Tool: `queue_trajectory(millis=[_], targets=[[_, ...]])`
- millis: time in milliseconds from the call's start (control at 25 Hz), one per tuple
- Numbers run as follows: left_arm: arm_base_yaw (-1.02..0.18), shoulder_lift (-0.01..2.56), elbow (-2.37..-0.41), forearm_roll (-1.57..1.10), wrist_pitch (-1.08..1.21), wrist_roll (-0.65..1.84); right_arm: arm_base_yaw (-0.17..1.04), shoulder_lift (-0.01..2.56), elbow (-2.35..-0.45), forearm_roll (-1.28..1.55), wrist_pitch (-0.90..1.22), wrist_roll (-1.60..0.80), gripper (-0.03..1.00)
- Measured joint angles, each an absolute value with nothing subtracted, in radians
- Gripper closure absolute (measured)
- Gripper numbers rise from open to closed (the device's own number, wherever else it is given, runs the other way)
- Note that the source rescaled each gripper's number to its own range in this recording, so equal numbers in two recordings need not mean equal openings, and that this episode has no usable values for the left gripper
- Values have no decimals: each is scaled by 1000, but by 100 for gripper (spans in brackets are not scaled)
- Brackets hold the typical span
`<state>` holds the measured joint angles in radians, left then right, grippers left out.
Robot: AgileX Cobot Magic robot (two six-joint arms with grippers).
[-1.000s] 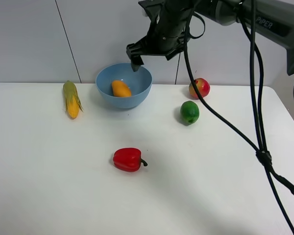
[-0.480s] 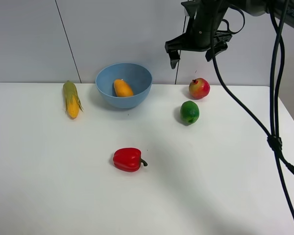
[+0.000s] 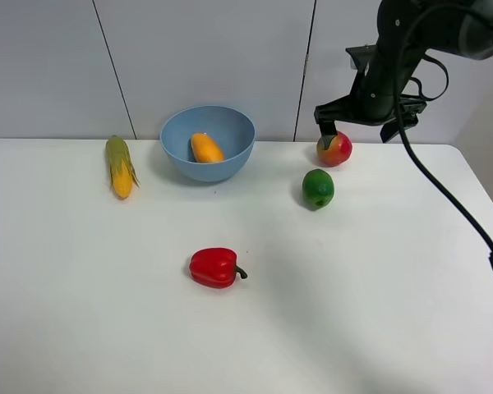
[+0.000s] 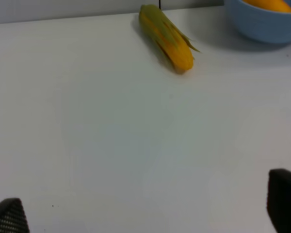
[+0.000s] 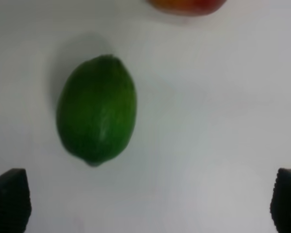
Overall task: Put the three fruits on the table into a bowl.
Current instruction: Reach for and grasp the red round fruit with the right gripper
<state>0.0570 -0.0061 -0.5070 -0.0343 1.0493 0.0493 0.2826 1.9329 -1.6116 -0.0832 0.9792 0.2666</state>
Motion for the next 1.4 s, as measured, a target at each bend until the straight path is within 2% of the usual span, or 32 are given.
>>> queue_trajectory(millis=[280,840,1400], targets=[[57,-6,-507,-34,1049,48,229,1939,-1506,-76,709,264,-3],[57,-6,-507,-34,1049,48,177,2053,-1505,-63,481,183,-3],[57,-6,-507,-34,1049,48,143,2104,-1505,-45,445,134,-3]])
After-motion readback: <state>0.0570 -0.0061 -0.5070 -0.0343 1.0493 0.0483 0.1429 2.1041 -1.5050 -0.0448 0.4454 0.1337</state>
